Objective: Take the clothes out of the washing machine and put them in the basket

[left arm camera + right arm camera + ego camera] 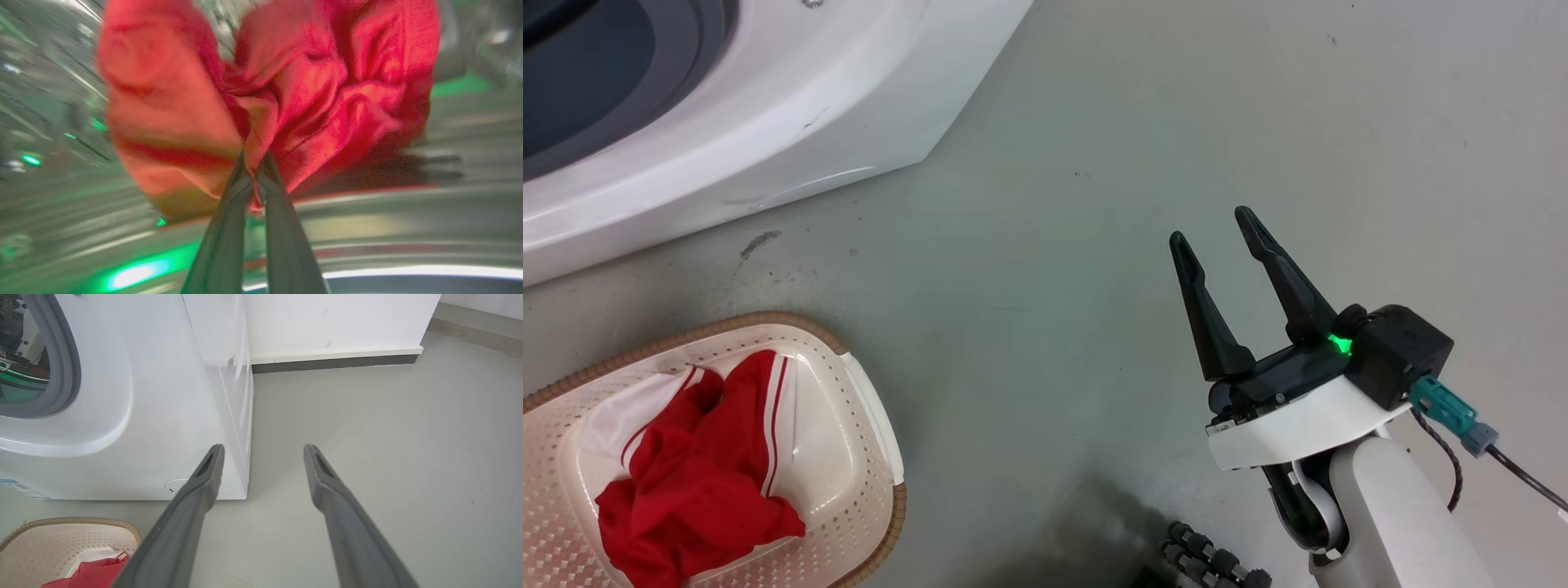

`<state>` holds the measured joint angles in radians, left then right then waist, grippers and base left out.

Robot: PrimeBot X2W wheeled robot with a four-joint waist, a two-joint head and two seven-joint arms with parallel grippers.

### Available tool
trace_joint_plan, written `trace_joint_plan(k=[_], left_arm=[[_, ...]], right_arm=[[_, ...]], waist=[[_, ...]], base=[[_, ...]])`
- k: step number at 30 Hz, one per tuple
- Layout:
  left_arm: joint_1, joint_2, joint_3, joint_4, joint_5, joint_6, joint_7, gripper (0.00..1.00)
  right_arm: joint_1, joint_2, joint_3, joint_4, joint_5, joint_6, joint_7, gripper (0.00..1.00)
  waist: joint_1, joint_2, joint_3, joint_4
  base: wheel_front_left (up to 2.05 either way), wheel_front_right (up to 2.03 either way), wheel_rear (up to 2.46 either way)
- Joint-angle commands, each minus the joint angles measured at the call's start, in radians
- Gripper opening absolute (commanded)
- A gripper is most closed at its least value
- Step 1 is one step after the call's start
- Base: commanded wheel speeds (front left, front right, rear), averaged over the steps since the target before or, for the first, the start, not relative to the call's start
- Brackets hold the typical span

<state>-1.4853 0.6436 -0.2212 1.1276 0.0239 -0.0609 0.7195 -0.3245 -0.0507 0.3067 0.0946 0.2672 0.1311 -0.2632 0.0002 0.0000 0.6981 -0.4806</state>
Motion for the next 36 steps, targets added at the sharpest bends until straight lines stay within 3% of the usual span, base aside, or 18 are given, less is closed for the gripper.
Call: trace_joint_plan(k=[1, 7, 8, 16, 24, 36], left_arm=[[0.023, 0.005, 0.002, -0.025, -0.003, 0.012, -0.037, 0.00], [0.103, 0.003, 0.022, -0.081, -0.035, 0.052, -0.255, 0.00], [0.138, -0.011, 0.030, -0.083, -0.051, 0.064, -0.339, 0.00], [0.317, -0.103, 0.080, -0.042, -0.134, 0.114, -0.684, 0.00], [0.496, -0.223, 0.129, 0.035, -0.236, 0.095, -0.922, 0.00], [0.638, -0.325, 0.141, -0.062, -0.277, 0.073, -0.986, 0.00]], right_arm=[[-0.017, 0.001, 0.000, 0.002, 0.003, -0.001, -0.002, 1.00], [-0.010, 0.001, -0.015, 0.017, -0.016, -0.001, -0.002, 1.00], [-0.003, 0.001, -0.025, 0.023, -0.026, -0.001, -0.002, 1.00], [0.040, 0.001, -0.057, 0.052, -0.072, -0.001, -0.002, 1.00], [0.114, 0.001, -0.084, 0.099, -0.119, -0.001, 0.004, 1.00], [0.212, 0.001, -0.116, 0.054, -0.157, -0.001, 0.061, 1.00]], waist=[[-0.0002, 0.0000, -0.009, 0.002], [-0.0002, 0.0000, -0.064, 0.011], [-0.0002, 0.0000, -0.092, 0.018], [-0.0002, 0.0000, -0.240, 0.048], [-0.0002, 0.0000, -0.415, 0.098], [-0.0002, 0.0000, -0.571, 0.166]], base=[[0.00, 0.00, 0.00], [0.00, 0.00, 0.00], [0.00, 0.00, 0.00], [0.00, 0.00, 0.00], [0.00, 0.00, 0.00], [0.00, 0.00, 0.00]])
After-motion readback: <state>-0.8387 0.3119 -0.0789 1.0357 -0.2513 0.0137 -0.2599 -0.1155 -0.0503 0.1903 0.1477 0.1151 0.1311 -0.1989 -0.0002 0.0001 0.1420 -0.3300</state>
